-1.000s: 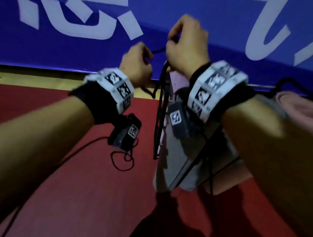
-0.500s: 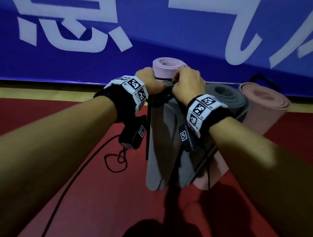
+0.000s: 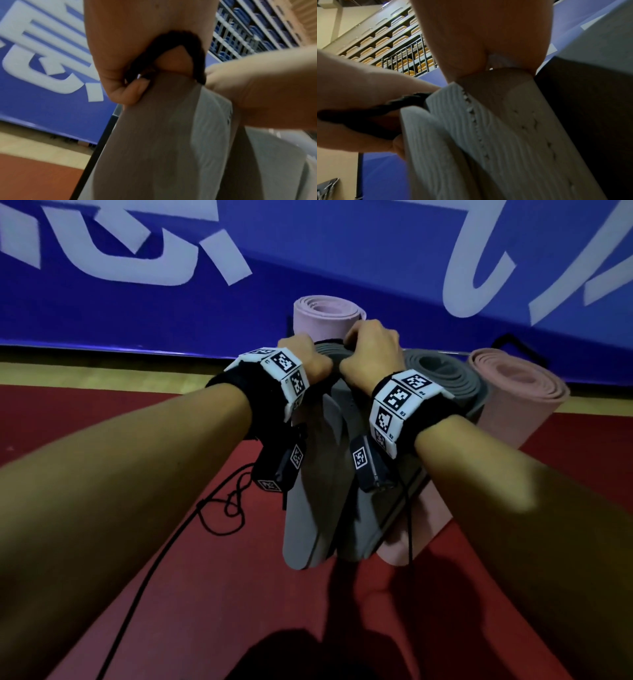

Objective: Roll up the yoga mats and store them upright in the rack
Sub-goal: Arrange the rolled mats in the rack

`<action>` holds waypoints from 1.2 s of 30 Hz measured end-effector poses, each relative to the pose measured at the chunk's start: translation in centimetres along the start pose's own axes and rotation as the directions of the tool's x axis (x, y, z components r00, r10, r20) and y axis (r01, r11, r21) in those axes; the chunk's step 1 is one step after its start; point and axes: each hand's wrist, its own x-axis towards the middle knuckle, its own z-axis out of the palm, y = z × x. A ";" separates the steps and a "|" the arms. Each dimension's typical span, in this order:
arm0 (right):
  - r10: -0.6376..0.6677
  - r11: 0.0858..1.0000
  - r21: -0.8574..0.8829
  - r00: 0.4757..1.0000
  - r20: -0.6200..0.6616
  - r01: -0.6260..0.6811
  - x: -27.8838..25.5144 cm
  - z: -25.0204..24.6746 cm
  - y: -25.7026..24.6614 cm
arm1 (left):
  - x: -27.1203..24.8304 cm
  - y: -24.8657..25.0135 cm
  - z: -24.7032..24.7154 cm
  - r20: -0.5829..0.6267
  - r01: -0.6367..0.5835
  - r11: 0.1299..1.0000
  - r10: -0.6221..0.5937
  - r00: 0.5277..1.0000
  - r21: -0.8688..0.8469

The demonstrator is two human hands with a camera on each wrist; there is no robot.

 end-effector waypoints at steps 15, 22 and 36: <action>-0.147 0.987 0.078 0.986 0.077 0.141 -3.8 -1.8 -6.6 | -4.8 -4.2 -8.1 0.007 0.043 0.994 -0.044 0.999 0.101; -0.119 0.965 0.246 0.986 0.114 0.088 -7.3 0.6 -6.2 | -7.7 -10.1 -7.5 0.018 0.195 0.978 -0.194 0.981 -0.068; -0.022 0.961 0.277 0.993 0.120 -0.012 -7.7 0.9 -5.8 | -9.6 -11.4 -7.2 -0.034 0.313 0.833 -0.368 0.929 -0.455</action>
